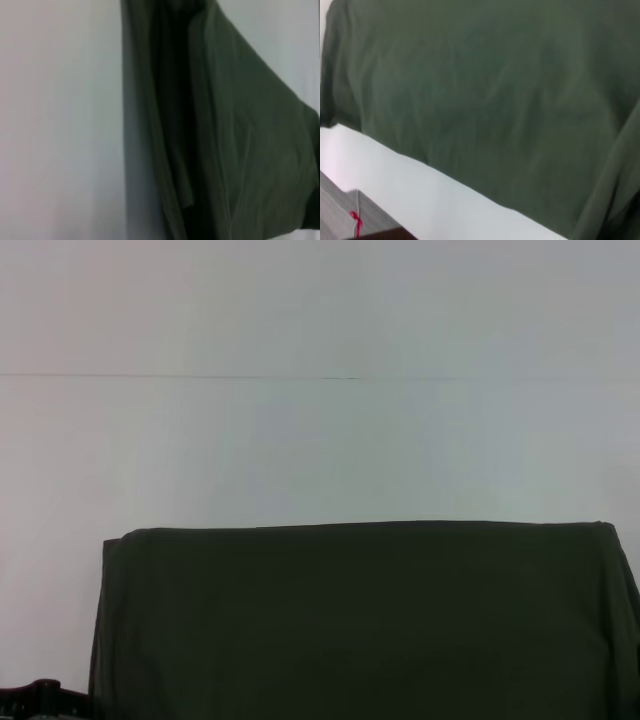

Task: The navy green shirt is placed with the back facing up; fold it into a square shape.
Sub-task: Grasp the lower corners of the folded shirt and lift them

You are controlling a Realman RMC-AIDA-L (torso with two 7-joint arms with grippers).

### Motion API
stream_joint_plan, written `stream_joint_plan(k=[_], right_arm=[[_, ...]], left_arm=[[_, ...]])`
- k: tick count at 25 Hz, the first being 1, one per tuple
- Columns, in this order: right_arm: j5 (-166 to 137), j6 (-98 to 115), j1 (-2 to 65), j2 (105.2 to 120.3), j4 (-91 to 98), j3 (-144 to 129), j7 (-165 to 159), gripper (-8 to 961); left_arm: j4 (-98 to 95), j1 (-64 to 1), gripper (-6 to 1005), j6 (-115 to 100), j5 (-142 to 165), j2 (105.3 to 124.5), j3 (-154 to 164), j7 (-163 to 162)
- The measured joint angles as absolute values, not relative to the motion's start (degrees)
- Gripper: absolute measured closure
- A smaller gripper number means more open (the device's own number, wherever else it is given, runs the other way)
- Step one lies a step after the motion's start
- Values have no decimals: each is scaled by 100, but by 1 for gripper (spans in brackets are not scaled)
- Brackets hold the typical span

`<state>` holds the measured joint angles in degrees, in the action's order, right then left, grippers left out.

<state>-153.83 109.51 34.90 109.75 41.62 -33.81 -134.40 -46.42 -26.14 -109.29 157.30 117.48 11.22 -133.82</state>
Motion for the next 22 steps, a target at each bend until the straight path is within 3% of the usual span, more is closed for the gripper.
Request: stream_joint_plan(k=[7,9,12,17,22], right_arm=[[-15527,10890,3594,10976,4085,-3666,-13918,649],[-15527,10914,3610,10989,4086,-3697,-13930,610],[-15531,11004,3632,10996,4129,-3758,-13953,616],[-15751,11030,3731,10863,4162,-3838,-14011,620],[-16124,11083,3838,10837,4287,-3859,-14036,620]], left_arm=[[-4644,-2631,710,-10869,15729,11731,940,-13394],[-4642,-2642,623,-10855,15731,11727,938,-13377],[-4639,-2670,492,-10843,15730,11707,933,-13369],[-4610,-2698,251,-10708,15708,11697,918,-13359],[-4589,-2729,80,-10537,15693,11678,918,-13353]])
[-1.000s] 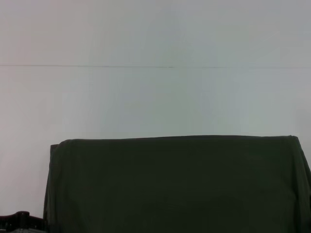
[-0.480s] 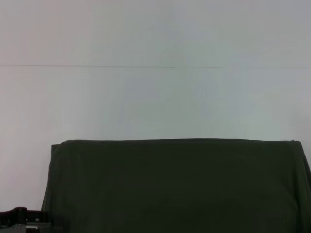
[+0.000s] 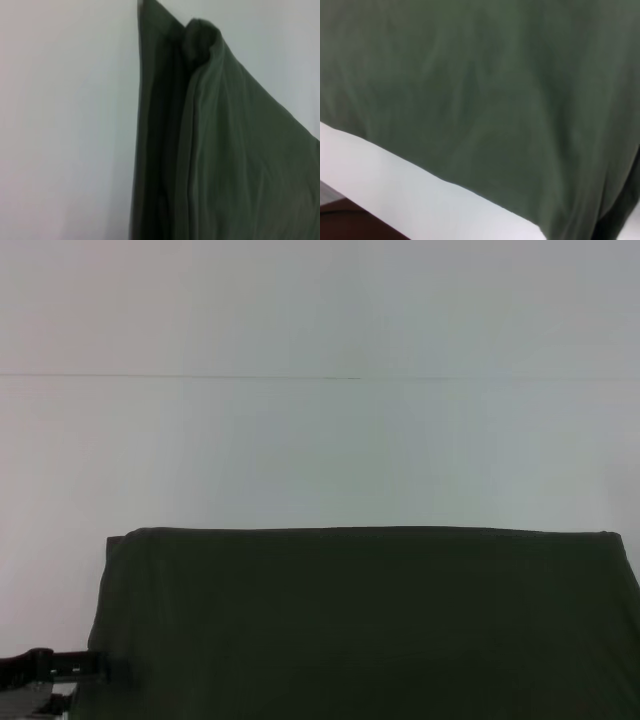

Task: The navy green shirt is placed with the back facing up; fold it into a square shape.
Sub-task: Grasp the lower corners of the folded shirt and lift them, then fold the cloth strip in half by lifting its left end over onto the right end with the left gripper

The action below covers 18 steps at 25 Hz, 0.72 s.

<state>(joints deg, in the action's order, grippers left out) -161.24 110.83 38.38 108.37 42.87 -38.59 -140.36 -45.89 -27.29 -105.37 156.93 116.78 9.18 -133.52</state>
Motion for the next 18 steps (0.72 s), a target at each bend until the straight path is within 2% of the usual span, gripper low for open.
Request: stream_joint_plan(k=[1,8,18], right_arm=[[-16134,11094,3843,10840,4341,-3867,-14037,620],[-16229,11042,3888,10825,4646,-3819,-14147,619],[-16495,11066,4156,10833,5362,-3385,-14288,616]], left_arm=[[-4588,-2741,46,-10518,15689,11672,904,-13347],[-4639,-2774,38,-10491,15680,11618,644,-13196],[-4865,-2855,37,-10515,15512,11415,240,-13050]])
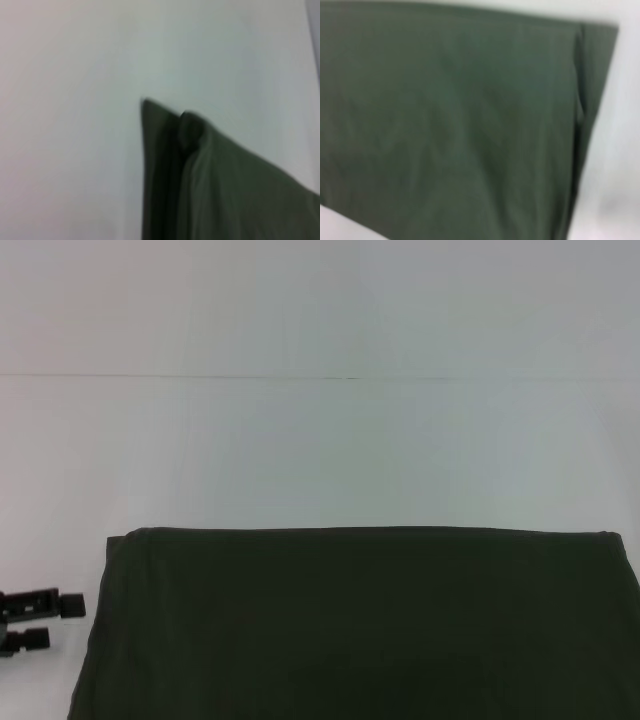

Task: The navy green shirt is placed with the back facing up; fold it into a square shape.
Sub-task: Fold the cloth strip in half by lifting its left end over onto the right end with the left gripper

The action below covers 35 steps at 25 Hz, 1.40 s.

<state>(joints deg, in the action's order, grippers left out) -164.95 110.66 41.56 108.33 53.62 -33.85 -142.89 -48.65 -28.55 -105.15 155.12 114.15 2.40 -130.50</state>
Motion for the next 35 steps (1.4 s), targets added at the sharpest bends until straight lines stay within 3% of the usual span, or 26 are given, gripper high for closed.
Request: stream_joint_plan(k=[7,14,15,16,17,20,22,29,35], right_arm=[[-14648,10722,4186,10889,4904,-2959,-14084,591],[-11722,10153,3800,10880,3033,-2728,-12780,539],[-11502,10058,3741,10917,2909,-2720,-12631,531],[-11128,9905,3591,11047,2809,-2676,-12290,502],[-11128,9905,3591,11047,2809,-2676,-12290,473],[-10398,9840,3267,11374,2863,-2528,-11118,386],[-10133,9901,3130,11483,2931,-2504,-10506,328],[-10328,9941,3057,11567,2973,-2884,-8647,93],[-10819,9413,3194,11778,3082,-3648,-7384,22]], left_arm=[[-4844,-2837,38,-10653,14734,11375,212,-12835],[-4804,-2776,38,-10872,14143,11380,176,-12704],[-4802,-2773,38,-10887,14129,11386,176,-12688],[-4800,-2763,38,-10903,14100,11392,176,-12673],[-4799,-2736,38,-10913,14042,11397,176,-12657],[-4793,-2627,38,-10895,13737,11433,171,-12599],[-4785,-2553,38,-10874,13563,11454,167,-12594],[-4775,-2597,38,-10916,13649,11443,348,-12803],[-4540,-2821,37,-10871,13807,11456,1256,-12983]])
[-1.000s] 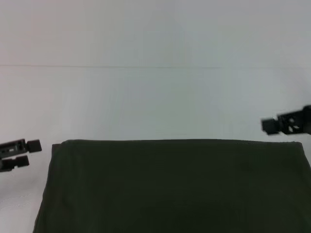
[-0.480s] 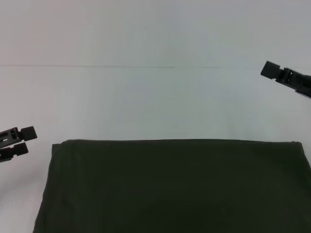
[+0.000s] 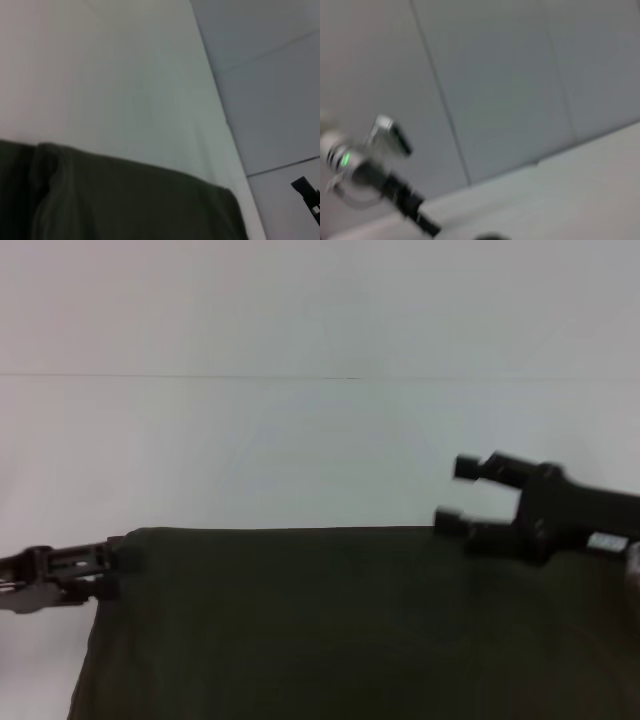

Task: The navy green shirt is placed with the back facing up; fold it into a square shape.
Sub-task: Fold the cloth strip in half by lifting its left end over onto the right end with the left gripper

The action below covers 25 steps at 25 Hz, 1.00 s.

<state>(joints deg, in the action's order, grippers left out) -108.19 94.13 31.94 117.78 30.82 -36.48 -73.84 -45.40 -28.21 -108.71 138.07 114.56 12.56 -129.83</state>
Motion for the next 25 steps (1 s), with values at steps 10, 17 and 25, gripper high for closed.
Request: stream_joint_plan(k=[10,17,25], right_arm=[[-11540,8732,3219,11965,3419,-4856,-6573,23],[-11551,8544,3233,11977,3460,-5135,-6548,23],[-11552,8466,3250,11987,3472,-5195,-6549,23]], left_arm=[[-4182,-3098,37,-10407,14163,11399,1653,-13309],[-4128,-3139,37,-10293,14704,11384,1658,-13379],[-4048,-3118,38,-9959,14997,11381,1662,-13448]])
